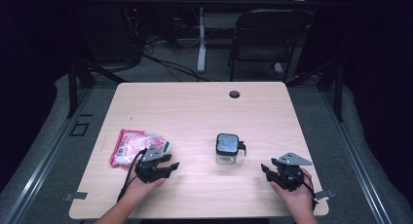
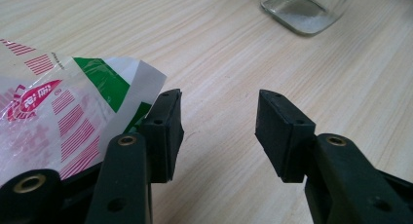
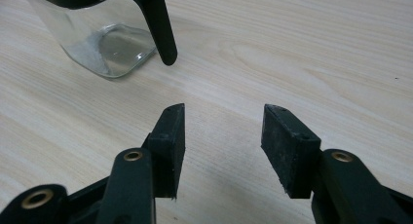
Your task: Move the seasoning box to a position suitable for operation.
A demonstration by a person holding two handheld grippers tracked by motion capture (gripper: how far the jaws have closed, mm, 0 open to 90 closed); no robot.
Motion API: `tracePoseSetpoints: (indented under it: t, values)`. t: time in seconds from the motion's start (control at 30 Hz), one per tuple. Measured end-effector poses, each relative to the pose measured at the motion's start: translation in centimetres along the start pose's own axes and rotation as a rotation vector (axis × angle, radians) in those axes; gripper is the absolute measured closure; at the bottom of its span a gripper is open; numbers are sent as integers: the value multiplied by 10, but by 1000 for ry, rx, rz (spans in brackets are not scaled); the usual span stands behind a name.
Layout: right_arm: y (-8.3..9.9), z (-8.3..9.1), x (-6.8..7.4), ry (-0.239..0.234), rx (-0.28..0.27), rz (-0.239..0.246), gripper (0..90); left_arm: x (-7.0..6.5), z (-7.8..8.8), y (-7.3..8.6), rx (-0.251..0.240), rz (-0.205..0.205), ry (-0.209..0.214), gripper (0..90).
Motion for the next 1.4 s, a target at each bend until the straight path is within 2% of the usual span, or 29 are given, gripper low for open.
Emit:
tracePoseSetpoints:
  t: [0.13, 0.33, 0.47, 0.53, 0.7, 0.93, 0.97, 1.1, 1.17, 1.2, 1.33, 1.4]
  values:
    - [-1, 0, 2, -14, -4, -5, 537, 0, 0, -1, -3, 3, 6, 533]
    - [-10, -1, 7, -26, -25, 24, 567, -5, 3, 4, 8, -12, 15, 545]
    - [-20, -8, 13, -46, -45, 5, 593, -9, 9, 6, 0, -25, 14, 553]
    - [-25, -13, 18, -61, -53, 7, 607, -12, 13, 6, -7, -40, 17, 554]
    - [-29, -20, 31, -65, -47, 54, 630, -20, 21, 6, -19, -85, 18, 556]
    - [-41, -33, 38, -57, -67, 74, 646, -23, 25, 8, -25, -75, 27, 562]
    - [-41, -35, 37, -49, -54, 84, 645, -23, 26, 8, -23, -71, 30, 562]
    - [-40, -43, 36, -49, -34, 75, 646, -21, 27, 11, -19, -47, 34, 566]
    - [-41, -47, 36, -50, -40, 66, 648, -19, 28, 13, -18, -41, 26, 567]
    - [-41, -48, 35, -46, -29, 76, 655, -19, 29, 14, -17, -30, 24, 568]
    - [-46, -56, 37, -60, -38, 45, 663, -16, 37, 17, -22, -27, 6, 570]
    - [-48, -59, 38, -56, -33, 52, 668, -15, 40, 18, -25, -27, 0, 571]
Point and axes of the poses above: each handheld gripper's, and its own axes: z roughly backward along the jaws, y roughly out of its underside, x roughly to its left, the point moved 10 cm from there along -z, roughly forward along the jaws, and after that the axes turned 5 degrees about z, right-handed, at the moved point
